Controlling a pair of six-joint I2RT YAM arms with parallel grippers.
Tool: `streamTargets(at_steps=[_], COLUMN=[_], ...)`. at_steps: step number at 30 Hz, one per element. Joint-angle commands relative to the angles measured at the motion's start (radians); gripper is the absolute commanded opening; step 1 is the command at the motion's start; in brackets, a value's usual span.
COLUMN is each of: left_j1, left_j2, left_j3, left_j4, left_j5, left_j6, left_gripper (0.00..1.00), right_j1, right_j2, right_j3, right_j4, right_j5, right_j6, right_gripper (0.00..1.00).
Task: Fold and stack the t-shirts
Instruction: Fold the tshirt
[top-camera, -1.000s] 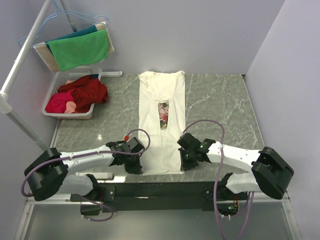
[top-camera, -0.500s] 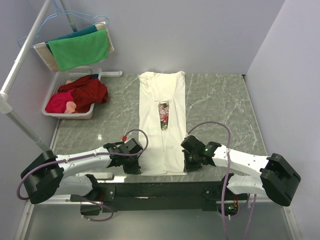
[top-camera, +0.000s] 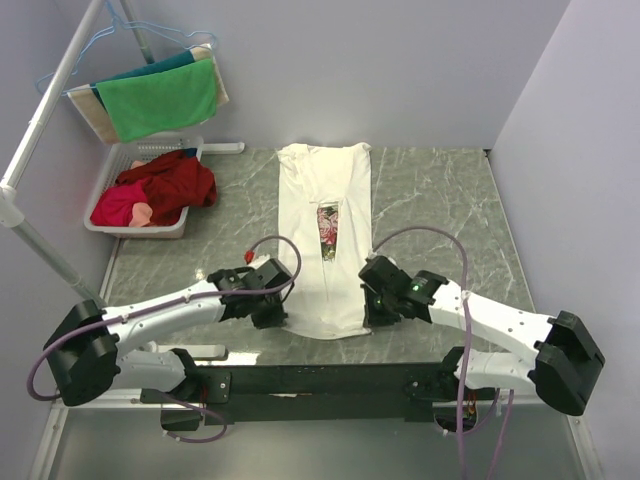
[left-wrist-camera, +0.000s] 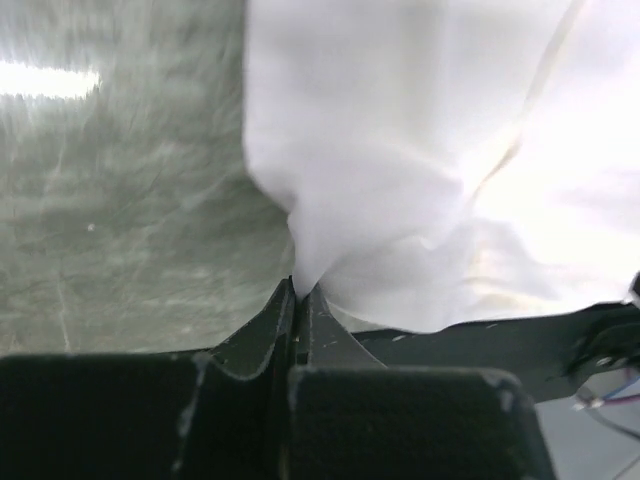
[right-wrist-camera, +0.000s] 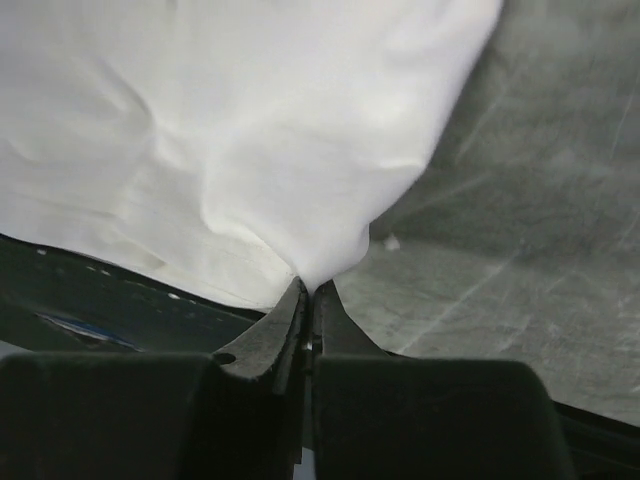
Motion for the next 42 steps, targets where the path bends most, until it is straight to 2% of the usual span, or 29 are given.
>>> streamTargets(at_steps=[1, 5, 10, 15, 20, 32, 37, 42], left_j1=[0.02, 0.068, 0.091, 0.131, 0.217, 0.398, 0.419, 0.444], left_j2=[0.059, 0.127, 0.266, 0.436, 0.587, 0.851, 1.002, 1.085], left_j3=[0.144, 0.233, 0.391, 0.513, 0.687, 1.009, 1.208, 1.301], left_j4=[-0.056, -0.079, -0.116, -0.067, -0.057, -0.019, -0.063, -0.077], left_j5=[-0.13, -0.196, -0.355, -0.398, -0.429, -0.349, -0.314, -0.293], left_j6=[0.001, 0.008, 0.031, 0.131, 0.223, 0.439, 0.504, 0.524], left_gripper=[0.01, 0.01, 0.01, 0.01, 0.01, 0.01, 0.01, 0.04], right_j1=[-0.016, -0.067, -0.206, -0.291, -0.343, -0.432, -0.464, -0.49], right_j2=[0.052, 0.107, 0.179, 0.302, 0.467, 0.777, 0.855, 0.914], right_j3=[0.122, 0.194, 0.26, 0.373, 0.523, 0.914, 0.981, 1.041], right_j4=[-0.021, 0.002, 0.056, 0.103, 0.123, 0.044, 0.027, 0.043], right_j5=[0.09, 0.121, 0.11, 0.103, 0.095, 0.13, 0.11, 0.08], right_j6=[-0.055, -0.1, -0.189, -0.264, -0.262, -0.292, -0.281, -0.263], right_gripper=[0.0, 0.0, 0.0, 0.0, 0.0, 0.0, 0.0, 0.0])
